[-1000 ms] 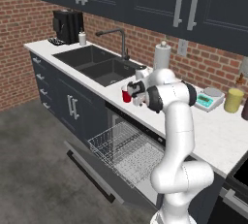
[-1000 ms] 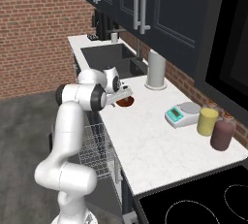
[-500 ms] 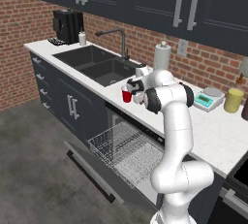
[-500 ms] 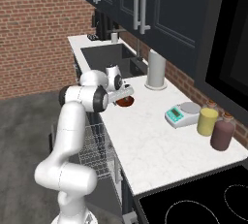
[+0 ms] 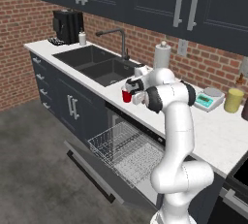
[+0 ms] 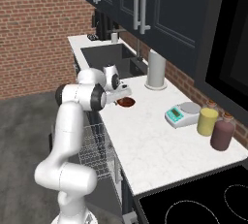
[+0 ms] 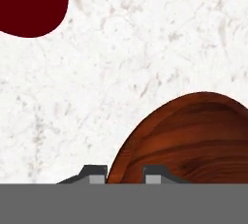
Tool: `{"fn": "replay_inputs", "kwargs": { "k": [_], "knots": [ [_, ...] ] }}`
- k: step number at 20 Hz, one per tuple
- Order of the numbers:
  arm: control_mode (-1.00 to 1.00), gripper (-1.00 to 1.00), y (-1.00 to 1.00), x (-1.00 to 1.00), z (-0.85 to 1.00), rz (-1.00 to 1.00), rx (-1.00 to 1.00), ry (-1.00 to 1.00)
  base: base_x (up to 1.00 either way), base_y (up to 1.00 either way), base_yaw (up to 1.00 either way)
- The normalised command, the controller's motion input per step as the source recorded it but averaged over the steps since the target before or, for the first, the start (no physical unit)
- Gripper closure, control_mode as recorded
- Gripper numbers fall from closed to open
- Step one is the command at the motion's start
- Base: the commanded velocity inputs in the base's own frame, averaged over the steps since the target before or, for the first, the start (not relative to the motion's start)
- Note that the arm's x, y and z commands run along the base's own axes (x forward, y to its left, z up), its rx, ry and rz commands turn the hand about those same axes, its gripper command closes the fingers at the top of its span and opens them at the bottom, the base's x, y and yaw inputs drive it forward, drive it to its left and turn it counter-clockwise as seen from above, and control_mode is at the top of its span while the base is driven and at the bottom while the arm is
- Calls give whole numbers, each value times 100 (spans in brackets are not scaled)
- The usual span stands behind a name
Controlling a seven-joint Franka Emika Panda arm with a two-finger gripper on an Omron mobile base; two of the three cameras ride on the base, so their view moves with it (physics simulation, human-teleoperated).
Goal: Pick up the cup and bowl from the counter, place them in the dishwasher, and close the dishwasher door.
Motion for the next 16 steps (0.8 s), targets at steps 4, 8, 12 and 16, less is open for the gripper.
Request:
{"fn": "replay_inputs", "kwargs": {
  "k": [4, 8, 12, 16],
  "knots": [
    [-100, 100, 0, -94, 11, 0, 0, -10, 0, 0, 0],
    [-100, 100, 8, -100, 16, 0, 2, -9, 0, 0, 0],
    [-100, 100, 53, -100, 0, 0, 0, 0, 0, 0, 0],
    [-100, 100, 89, -100, 0, 0, 0, 0, 0, 0, 0]
  ]
}}
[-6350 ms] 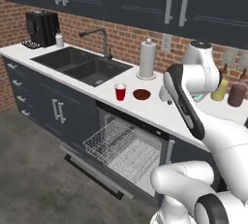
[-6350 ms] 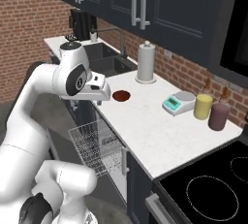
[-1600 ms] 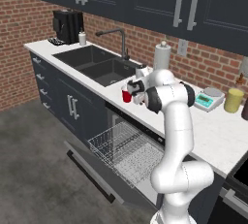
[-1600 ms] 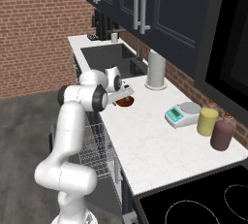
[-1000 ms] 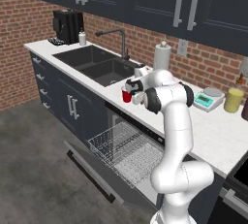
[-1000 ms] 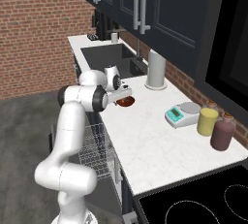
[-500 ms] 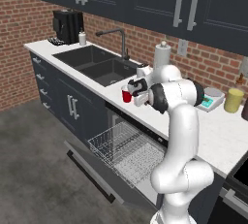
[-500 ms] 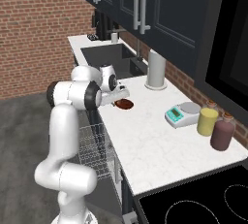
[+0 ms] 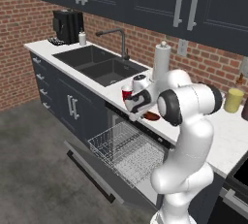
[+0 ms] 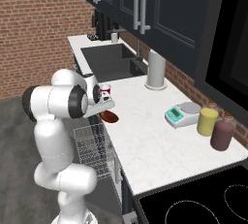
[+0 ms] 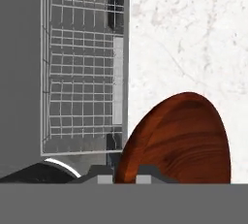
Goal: Pick up the cup and bowl from the counter, place them in the dishwasher, and close the dishwasher door.
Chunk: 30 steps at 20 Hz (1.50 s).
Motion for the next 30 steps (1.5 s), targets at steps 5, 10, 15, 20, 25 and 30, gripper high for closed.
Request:
{"fn": "replay_inputs", "kwargs": {
  "k": [5, 10, 15, 20, 25, 30],
  "knots": [
    [-100, 100, 100, -96, -9, 0, 0, 3, 0, 0, 0],
    [-100, 100, 100, -32, -64, 0, 3, 13, 0, 0, 0],
    [-100, 100, 100, 8, -99, 4, 5, 10, 0, 0, 0],
    [-100, 100, 58, 67, -68, 0, 0, -2, 0, 0, 0],
    [-100, 100, 5, 72, -51, 0, -1, -14, 0, 0, 0],
    [-100, 100, 2, 61, -57, 0, -5, -9, 0, 0, 0]
  ]
}}
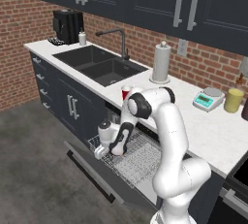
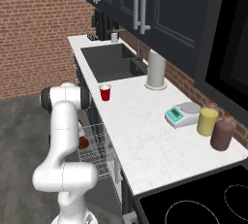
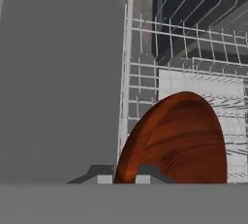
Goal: Pick up the cup and bowl from the counter, place them in the dishwasher, and close the dishwasher door.
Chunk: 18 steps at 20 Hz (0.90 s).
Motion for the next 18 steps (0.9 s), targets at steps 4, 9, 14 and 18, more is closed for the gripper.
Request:
{"fn": "replay_inputs", "kwargs": {
  "k": [4, 9, 14, 18],
  "knots": [
    [-100, 100, -1, 55, -46, -3, -3, 0, 0, 0, 0],
    [-100, 100, -9, 52, -37, -10, 0, 0, 0, 0, 0],
    [-100, 100, -21, 42, -3, -10, 0, 0, 0, 0, 0],
    [-100, 100, -5, 49, -14, -6, 0, 0, 0, 0, 0]
  ]
}}
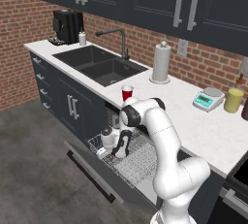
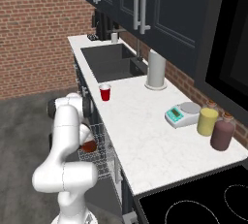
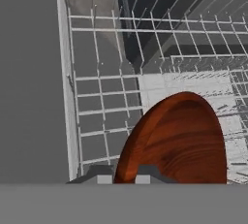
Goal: Pick up the cup and bowl from the counter, place them in the dishwasher, and close the dishwasher door.
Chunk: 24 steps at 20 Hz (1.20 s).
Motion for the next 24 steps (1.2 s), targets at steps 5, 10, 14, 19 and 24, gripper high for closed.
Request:
{"fn": "replay_inputs", "kwargs": {
  "k": [5, 10, 14, 19, 24],
  "knots": [
    [-100, -100, 0, 38, -33, -1, 0, 0, 0, 0, 0],
    [-100, -100, 0, 17, -7, 0, 0, 0, 0, 0, 0],
    [-100, -100, 3, 0, 60, 0, 0, 0, 0, 0, 0],
    [-100, -100, 15, -14, 100, 0, 0, 0, 0, 0, 0],
    [-100, -100, 14, -18, 100, 0, 0, -3, 0, 0, 0]
  ]
}}
